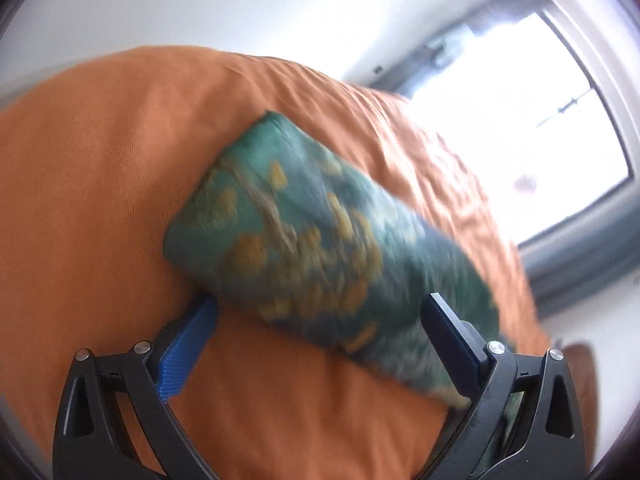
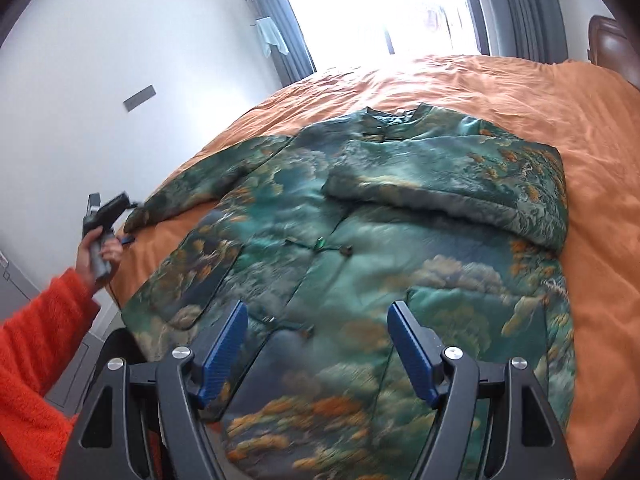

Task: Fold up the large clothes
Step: 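Lift and fold the held side edge inward over the body, release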

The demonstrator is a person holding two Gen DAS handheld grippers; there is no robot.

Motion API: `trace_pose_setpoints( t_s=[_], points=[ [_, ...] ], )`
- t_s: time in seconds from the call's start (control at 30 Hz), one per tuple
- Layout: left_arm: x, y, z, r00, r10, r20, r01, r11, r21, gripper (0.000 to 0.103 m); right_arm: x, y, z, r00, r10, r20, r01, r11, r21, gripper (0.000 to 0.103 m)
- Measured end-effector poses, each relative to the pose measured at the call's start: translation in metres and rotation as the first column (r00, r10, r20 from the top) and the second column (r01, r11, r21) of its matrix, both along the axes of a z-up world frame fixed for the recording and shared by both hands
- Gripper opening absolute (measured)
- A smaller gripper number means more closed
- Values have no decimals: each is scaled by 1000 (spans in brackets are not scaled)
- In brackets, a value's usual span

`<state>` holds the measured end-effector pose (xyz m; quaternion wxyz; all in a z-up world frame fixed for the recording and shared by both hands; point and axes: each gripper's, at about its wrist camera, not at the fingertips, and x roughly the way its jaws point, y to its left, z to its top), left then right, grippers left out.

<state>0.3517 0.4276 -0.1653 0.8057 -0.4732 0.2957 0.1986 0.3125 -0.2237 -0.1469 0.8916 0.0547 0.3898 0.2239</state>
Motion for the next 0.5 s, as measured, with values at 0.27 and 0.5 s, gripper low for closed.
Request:
trace_pose_setpoints(
  t_s=[0.27,0.5],
  points=[
    [29,-6,17,995,-7,-103,22,989,144,11,-30,31,-9,999,43,3,-43,999,-30,75],
    [50,-114,135,980,-179,-91,198,787,585,10,-31,27,-13,1000,21,12,-21,1000,17,75]
  ],
)
